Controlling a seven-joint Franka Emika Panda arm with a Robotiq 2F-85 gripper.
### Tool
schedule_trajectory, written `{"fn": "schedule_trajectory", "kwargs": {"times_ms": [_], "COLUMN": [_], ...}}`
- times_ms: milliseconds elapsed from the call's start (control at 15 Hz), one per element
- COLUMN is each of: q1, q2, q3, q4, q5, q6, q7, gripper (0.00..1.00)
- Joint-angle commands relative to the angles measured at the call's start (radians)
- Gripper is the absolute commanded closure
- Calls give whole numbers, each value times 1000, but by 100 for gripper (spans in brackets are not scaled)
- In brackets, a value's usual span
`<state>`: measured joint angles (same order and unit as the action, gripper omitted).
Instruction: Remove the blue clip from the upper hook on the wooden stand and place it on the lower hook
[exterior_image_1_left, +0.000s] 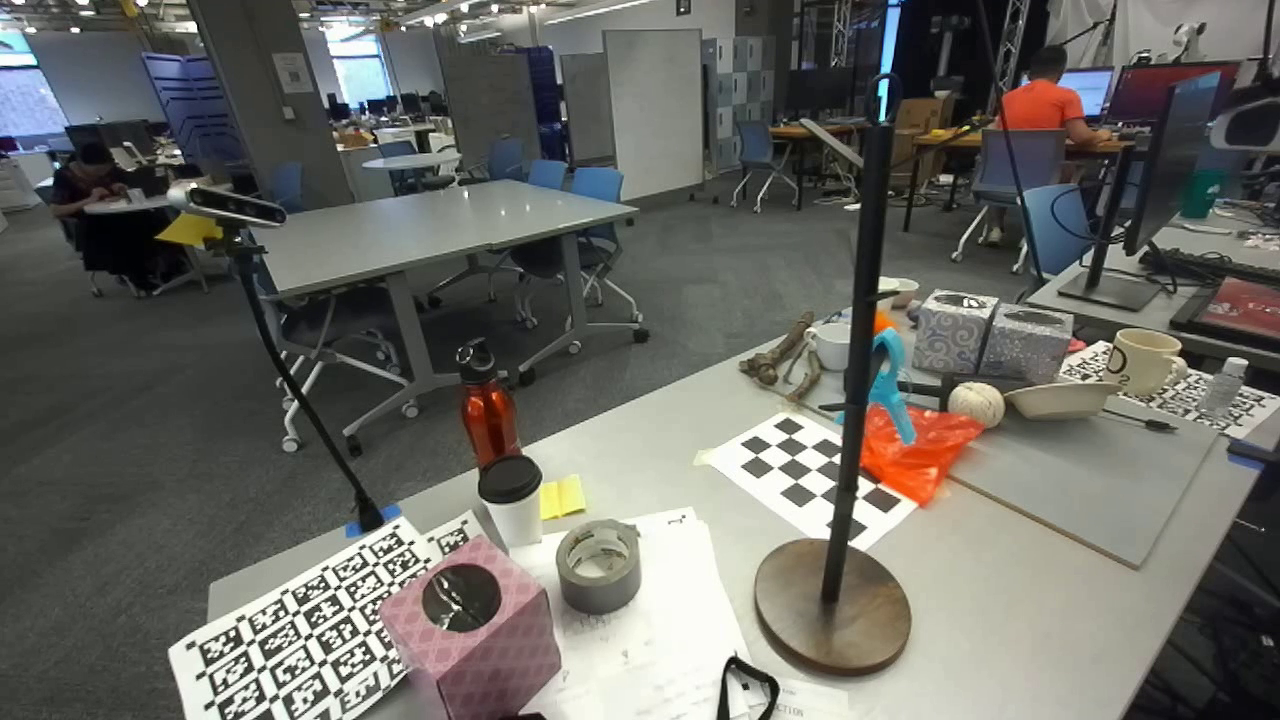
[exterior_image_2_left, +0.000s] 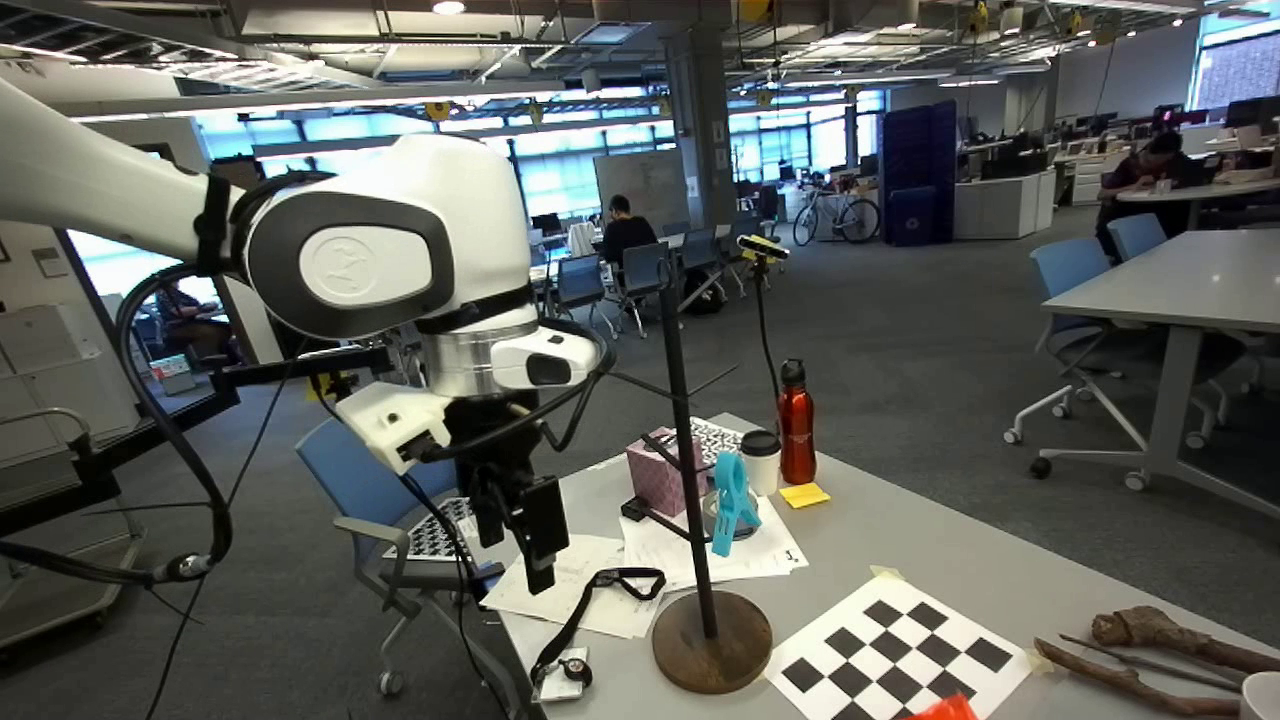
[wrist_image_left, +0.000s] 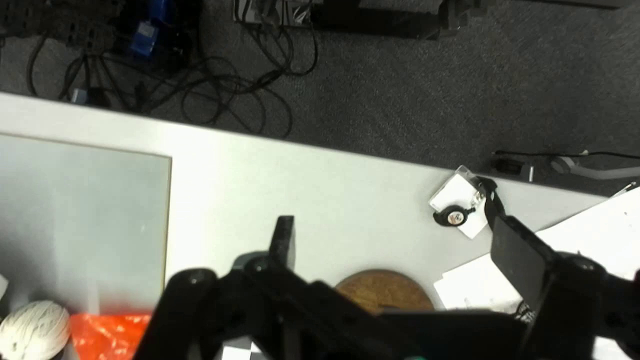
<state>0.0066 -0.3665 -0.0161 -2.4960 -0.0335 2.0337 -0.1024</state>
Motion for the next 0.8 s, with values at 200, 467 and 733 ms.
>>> {"fn": "schedule_trajectory", "kwargs": {"times_ms": [200, 467, 733], "q1": [-1, 1, 1], "q2": [35, 30, 43], "q3": [14, 8, 8], "q4": [16, 4, 6], "q5": [-46, -30, -30], "q6": [237, 262, 285], "q7": [10, 0, 0], "gripper": [0, 0, 0]}}
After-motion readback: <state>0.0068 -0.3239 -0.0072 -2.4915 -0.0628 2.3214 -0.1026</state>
